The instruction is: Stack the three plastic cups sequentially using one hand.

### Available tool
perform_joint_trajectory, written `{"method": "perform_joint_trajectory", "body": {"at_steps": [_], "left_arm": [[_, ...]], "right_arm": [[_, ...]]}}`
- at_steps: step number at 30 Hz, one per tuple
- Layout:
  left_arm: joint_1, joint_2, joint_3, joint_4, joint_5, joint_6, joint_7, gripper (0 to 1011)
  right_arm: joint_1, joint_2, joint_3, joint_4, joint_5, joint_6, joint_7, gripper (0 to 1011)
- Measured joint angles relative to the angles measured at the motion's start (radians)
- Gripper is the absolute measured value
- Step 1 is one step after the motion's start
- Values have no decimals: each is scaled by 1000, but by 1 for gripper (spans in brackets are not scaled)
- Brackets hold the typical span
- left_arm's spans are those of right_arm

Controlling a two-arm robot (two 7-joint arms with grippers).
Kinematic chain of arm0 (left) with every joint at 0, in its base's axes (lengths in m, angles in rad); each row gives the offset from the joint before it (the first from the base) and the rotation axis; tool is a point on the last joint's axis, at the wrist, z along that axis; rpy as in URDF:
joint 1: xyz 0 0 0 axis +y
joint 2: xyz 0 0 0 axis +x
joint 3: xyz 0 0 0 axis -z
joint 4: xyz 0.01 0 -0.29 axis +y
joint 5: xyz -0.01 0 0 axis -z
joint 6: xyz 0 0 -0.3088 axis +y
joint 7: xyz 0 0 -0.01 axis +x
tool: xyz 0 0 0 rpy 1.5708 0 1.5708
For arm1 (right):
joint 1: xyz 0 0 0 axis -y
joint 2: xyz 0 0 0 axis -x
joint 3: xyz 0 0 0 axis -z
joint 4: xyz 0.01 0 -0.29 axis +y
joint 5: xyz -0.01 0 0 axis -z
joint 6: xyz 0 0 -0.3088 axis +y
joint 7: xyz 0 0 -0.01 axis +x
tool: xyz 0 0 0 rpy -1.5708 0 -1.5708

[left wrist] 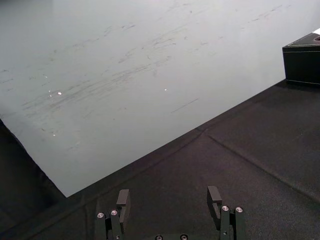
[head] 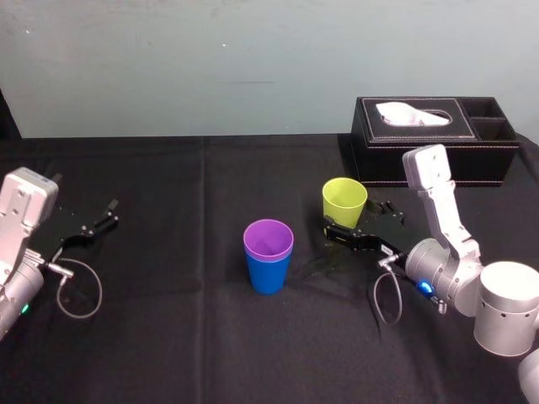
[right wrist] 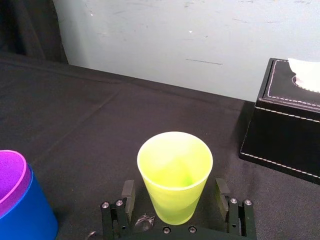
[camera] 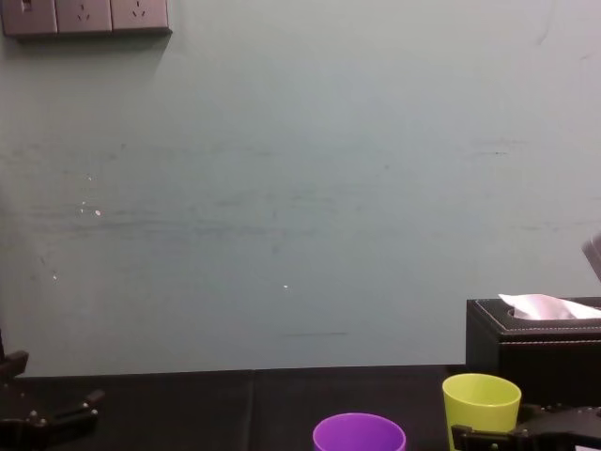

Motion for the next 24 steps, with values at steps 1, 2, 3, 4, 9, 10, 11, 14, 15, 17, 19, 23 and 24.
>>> {"method": "perform_joint_trajectory", "body": {"at_steps": [1,2,3,4,9,10,11,14,15,17,19,23,24], "left_arm": [[0,0,0,0,0,0,0,1010],[0,0,0,0,0,0,0,1010],[0,0,0,0,0,0,0,1010],[0,0,0,0,0,0,0,1010],[0,0,0,0,0,0,0,1010],[0,0,0,0,0,0,0,1010],[0,0,0,0,0,0,0,1010],[0,0,0,0,0,0,0,1010],[0,0,0,0,0,0,0,1010],[0,0,0,0,0,0,0,1010],[0,0,0,0,0,0,0,1010],[0,0,0,0,0,0,0,1010],[0,0,0,0,0,0,0,1010]], "right_arm": [[1,0,0,1,-1,0,0,1003],[2,-1,0,3,-2,-1,0,1003],[3,-2,0,4,-3,-1,0,1003],[4,-2,0,4,-4,-1,-1,1003],[8,-4,-1,10,-7,-3,-1,1003],[10,-5,-1,12,-9,-3,-1,1003],[11,-6,-2,13,-11,-4,-1,1003],[14,-7,-3,17,-15,-6,-2,1003],[15,-8,-3,18,-16,-7,-3,1003],[17,-8,-3,20,-18,-7,-3,1003],[19,-10,-3,25,-20,-9,-3,1003],[23,-12,-5,32,-23,-11,-3,1003],[25,-13,-5,34,-25,-12,-3,1003]]}}
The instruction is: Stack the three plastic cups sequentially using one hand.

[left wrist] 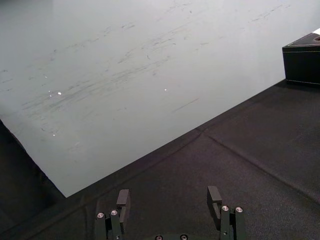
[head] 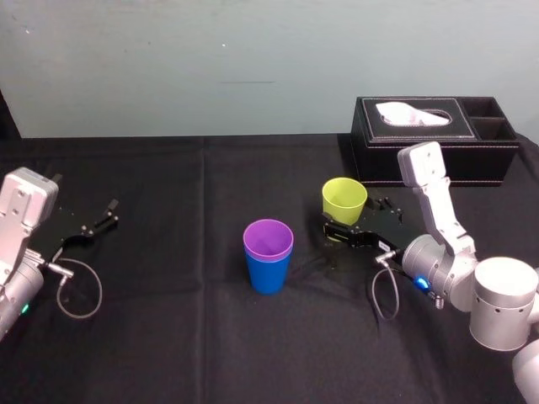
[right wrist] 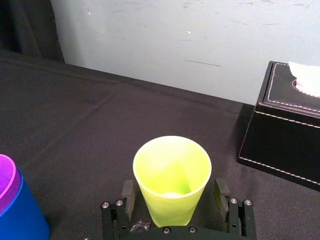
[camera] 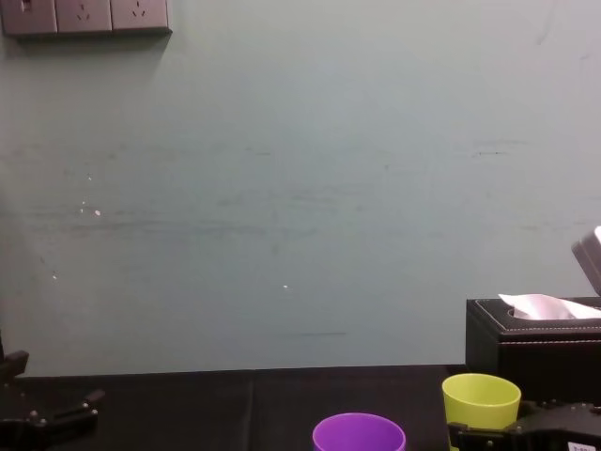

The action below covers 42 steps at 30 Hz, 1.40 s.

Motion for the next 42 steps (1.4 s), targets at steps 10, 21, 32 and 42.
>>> {"method": "perform_joint_trajectory", "body": {"at_steps": [10,21,32,42], "left_arm": [[0,0,0,0,0,0,0,1010],[0,0,0,0,0,0,0,1010],[0,0,0,0,0,0,0,1010],[0,0,0,0,0,0,0,1010]], "right_arm": [[12,-3,-4,14,-14,-7,1,1003],[28,-11,-6,42,-26,-17,5,1003],[42,-16,-6,68,-30,-34,17,1003],[55,-18,-12,87,-34,-46,27,1003]]}}
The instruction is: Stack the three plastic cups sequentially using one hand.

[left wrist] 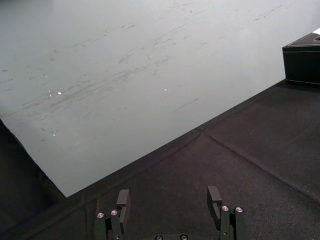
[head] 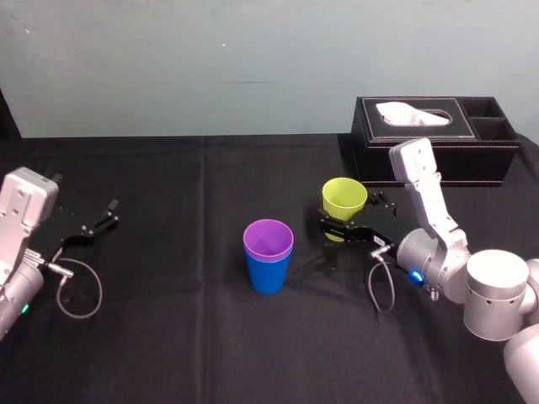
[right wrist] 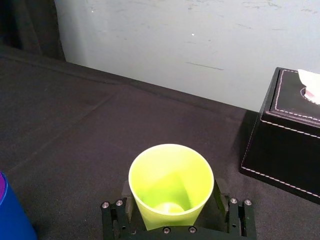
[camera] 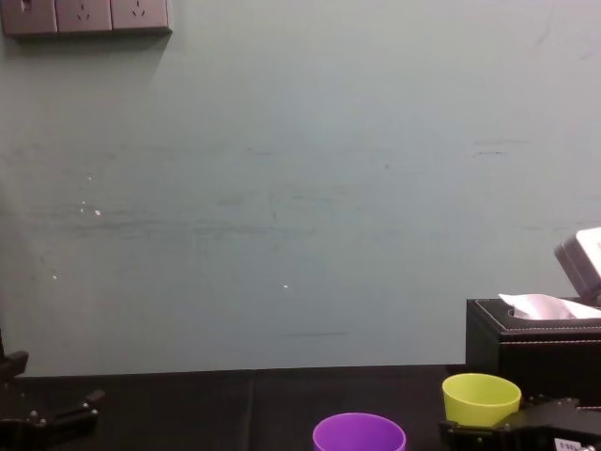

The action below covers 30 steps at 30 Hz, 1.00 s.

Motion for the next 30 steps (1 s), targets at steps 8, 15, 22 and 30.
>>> {"method": "perform_joint_trajectory", "body": {"at_steps": [8,15,22,30], "left_arm": [[0,0,0,0,0,0,0,1010],[0,0,0,0,0,0,0,1010],[0,0,0,0,0,0,0,1010],[0,0,0,0,0,0,0,1010]], "right_arm": [[6,-1,-6,7,-6,-4,1,1003],[5,-1,-5,7,-6,-3,0,1003],[5,0,-4,6,-5,-3,0,985],[4,0,-3,5,-4,-2,0,790]]}}
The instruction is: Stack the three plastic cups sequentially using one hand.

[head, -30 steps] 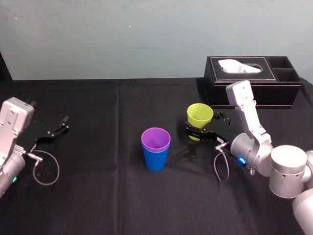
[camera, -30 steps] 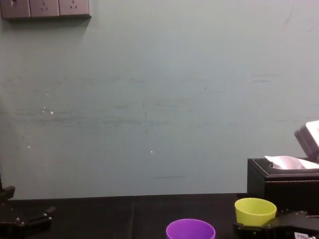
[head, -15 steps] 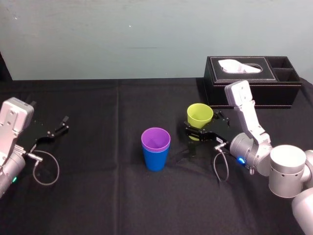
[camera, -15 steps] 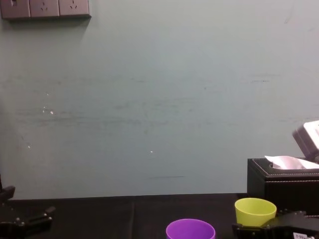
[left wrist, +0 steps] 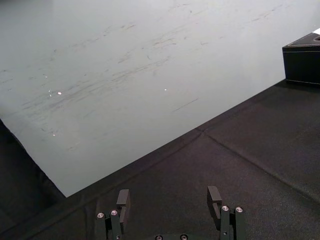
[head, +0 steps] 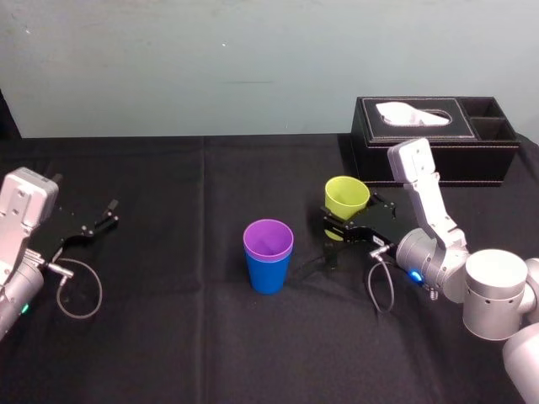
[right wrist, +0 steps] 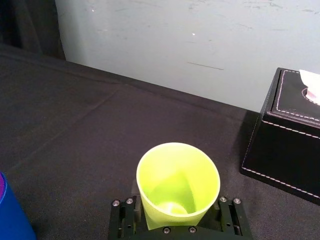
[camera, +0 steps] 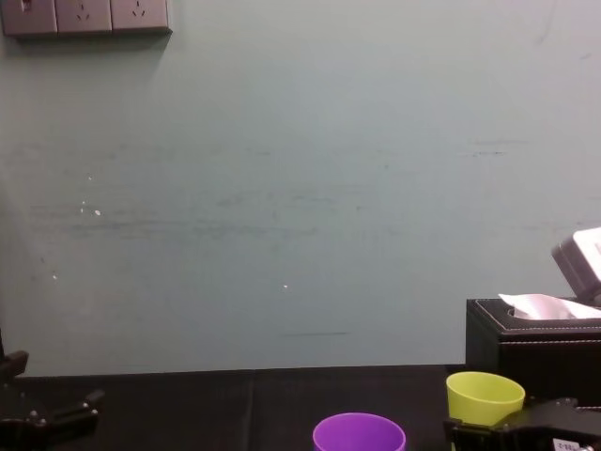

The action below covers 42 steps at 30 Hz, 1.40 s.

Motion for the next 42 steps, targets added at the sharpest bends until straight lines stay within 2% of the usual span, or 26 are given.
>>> {"method": "perform_joint_trajectory", "body": {"at_steps": [6,24,32,38,39,41,42], "left_arm": [[0,0,0,0,0,0,0,1010],[0,0,0,0,0,0,0,1010],[0,0,0,0,0,0,0,1010],[0,0,0,0,0,0,0,1010],[0,0,0,0,0,0,0,1010],[0,0,0,0,0,0,0,1010],[0,0,0,0,0,0,0,1010]], "right_arm": [[0,0,0,-1,0,1,0,735],[-5,3,1,-12,1,0,0,734],[-37,28,17,-102,12,16,4,734],[-79,74,31,-225,38,56,30,733],[-79,74,31,-225,38,56,30,733],[-94,100,31,-281,46,81,41,734],[-94,100,31,-281,46,81,41,734]]}}
